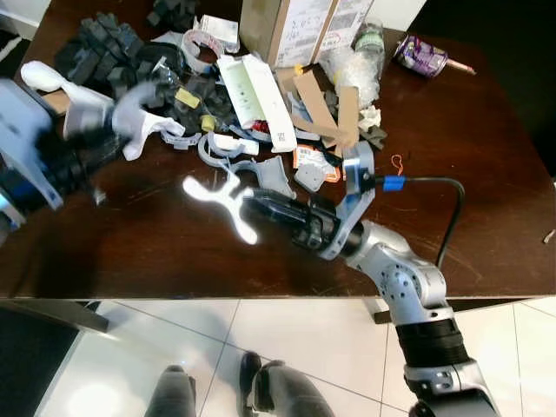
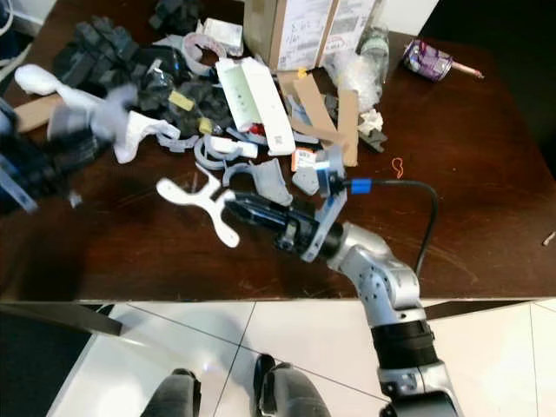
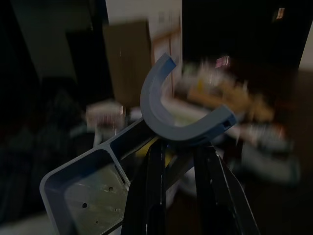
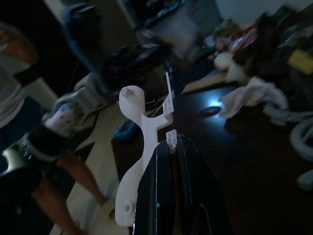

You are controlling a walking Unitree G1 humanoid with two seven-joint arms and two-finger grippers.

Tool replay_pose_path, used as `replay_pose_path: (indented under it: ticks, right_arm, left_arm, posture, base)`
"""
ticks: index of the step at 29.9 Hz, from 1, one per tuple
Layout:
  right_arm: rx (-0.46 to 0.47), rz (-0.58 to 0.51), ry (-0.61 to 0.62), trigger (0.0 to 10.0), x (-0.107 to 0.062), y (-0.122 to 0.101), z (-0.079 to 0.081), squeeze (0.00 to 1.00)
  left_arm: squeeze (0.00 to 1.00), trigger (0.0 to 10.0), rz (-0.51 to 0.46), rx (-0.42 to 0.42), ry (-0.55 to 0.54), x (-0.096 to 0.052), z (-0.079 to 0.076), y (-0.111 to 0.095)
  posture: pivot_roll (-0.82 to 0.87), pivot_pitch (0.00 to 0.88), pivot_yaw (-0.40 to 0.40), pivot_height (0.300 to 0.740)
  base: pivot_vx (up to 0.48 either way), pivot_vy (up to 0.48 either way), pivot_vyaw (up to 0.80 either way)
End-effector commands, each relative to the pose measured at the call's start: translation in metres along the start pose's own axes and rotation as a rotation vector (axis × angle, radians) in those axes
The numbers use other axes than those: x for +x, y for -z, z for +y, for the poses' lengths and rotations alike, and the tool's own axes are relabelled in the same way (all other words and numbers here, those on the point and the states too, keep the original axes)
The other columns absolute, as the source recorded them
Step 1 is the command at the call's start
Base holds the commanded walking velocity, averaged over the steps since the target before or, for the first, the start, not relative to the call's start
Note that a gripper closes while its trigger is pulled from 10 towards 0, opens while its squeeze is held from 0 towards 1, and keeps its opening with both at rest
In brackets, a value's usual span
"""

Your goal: Picking trash to rubbish bin

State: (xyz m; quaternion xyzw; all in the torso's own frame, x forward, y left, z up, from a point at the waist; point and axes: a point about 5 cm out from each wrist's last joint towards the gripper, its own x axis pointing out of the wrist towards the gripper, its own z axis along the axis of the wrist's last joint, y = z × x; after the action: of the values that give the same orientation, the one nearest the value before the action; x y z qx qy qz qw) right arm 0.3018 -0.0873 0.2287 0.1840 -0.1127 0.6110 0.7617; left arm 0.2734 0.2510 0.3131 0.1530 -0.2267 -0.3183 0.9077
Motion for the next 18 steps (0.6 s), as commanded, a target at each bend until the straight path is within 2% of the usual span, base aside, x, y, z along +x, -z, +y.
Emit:
replay_pose_path:
  ticks: [1,5,9,10,11,12,14,16,17,18]
  right_arm:
    - [0.019,-0.031,0.03,0.0,-0.007,0.0,-0.004,0.0]
    - [0.011,-0.053,0.045,0.0,-0.007,-0.002,-0.007,0.0]
    - [-0.01,-0.109,0.153,0.0,-0.009,-0.008,-0.02,0.0]
    - [-0.021,-0.13,0.212,0.0,-0.011,-0.011,-0.028,0.0]
    - [-0.032,-0.149,0.27,10.0,-0.012,-0.014,-0.035,0.0]
    - [-0.032,-0.149,0.27,10.0,-0.012,-0.014,-0.035,0.0]
    - [-0.047,-0.178,0.368,10.0,-0.015,-0.018,-0.046,0.0]
    - [-0.05,-0.189,0.406,10.0,-0.017,-0.019,-0.049,0.0]
    - [-0.061,-0.198,0.468,10.0,-0.019,-0.02,-0.055,0.0]
    - [-0.061,-0.198,0.468,10.0,-0.019,-0.02,-0.055,0.0]
  left_arm:
    - [0.0,0.0,-0.029,-0.066,0.032,0.003,-0.012,0.004]
    - [0.0,0.0,-0.074,-0.095,0.046,0.007,-0.023,0.001]
    - [0.0,0.0,-0.13,-0.15,0.022,0.008,-0.029,-0.003]
    - [0.0,3.1,-0.145,-0.174,0.007,0.009,-0.032,-0.004]
    - [0.0,10.0,-0.157,-0.212,-0.01,0.011,-0.038,-0.001]
    - [0.0,10.0,-0.157,-0.212,-0.01,0.011,-0.038,-0.001]
    - [0.0,10.0,-0.162,-0.275,-0.03,0.014,-0.049,0.008]
    - [0.0,10.0,-0.16,-0.299,-0.035,0.015,-0.055,0.013]
    - [0.0,10.0,-0.155,-0.355,-0.07,0.018,-0.062,0.021]
    - [0.0,10.0,-0.155,-0.355,-0.07,0.018,-0.062,0.021]
  posture:
    - [0.17,0.256,-0.168,0.74]
    - [0.18,0.234,-0.161,0.74]
    - [0.19,0.219,-0.153,0.74]
    - [0.2,0.209,-0.147,0.74]
    - [0.2,0.204,-0.143,0.74]
    - [0.2,0.204,-0.143,0.74]
    - [0.21,0.196,-0.135,0.74]
    - [0.21,0.192,-0.131,0.74]
    - [0.21,0.186,-0.126,0.74]
    - [0.21,0.186,-0.126,0.74]
  base:
    - [0.0,0.0,0.0]
    - [0.0,0.0,0.0]
    - [0.0,0.0,0.0]
    - [0.0,0.0,0.0]
    - [0.0,0.0,0.0]
    - [0.0,0.0,0.0]
    - [0.0,0.0,0.0]
    - [0.0,0.0,0.0]
    - [0.0,0.0,0.0]
    - [0.0,0.0,0.0]
